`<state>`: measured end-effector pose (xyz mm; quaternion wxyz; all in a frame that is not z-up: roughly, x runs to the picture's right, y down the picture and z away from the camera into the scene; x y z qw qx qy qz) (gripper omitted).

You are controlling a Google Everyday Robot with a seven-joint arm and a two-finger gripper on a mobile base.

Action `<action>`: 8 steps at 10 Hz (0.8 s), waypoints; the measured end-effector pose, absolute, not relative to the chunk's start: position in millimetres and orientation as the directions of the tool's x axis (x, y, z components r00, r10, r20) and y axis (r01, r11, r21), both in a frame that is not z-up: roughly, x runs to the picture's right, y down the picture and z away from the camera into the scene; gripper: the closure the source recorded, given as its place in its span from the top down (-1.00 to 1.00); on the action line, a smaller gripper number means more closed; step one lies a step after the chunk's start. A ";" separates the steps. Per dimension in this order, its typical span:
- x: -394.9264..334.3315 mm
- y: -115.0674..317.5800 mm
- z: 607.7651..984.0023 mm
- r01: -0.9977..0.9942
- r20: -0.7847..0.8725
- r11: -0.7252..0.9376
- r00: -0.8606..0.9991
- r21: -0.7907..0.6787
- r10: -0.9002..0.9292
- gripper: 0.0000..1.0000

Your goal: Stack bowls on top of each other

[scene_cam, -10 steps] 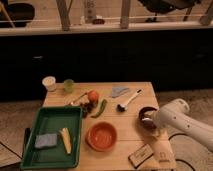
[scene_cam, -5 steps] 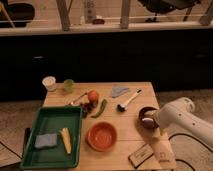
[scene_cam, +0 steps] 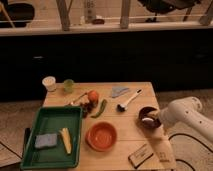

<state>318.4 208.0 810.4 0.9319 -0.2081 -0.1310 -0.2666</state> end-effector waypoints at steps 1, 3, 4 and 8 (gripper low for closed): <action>319.3 207.7 810.0 0.556 0.360 0.769 0.820 -0.316 -0.445 0.04; 318.7 206.7 810.9 0.568 0.376 0.762 0.810 -0.312 -0.450 -0.41; 318.7 206.6 811.4 0.571 0.381 0.760 0.807 -0.310 -0.451 -0.59; 307.7 207.3 812.9 0.608 0.407 0.734 0.779 -0.303 -0.477 -1.00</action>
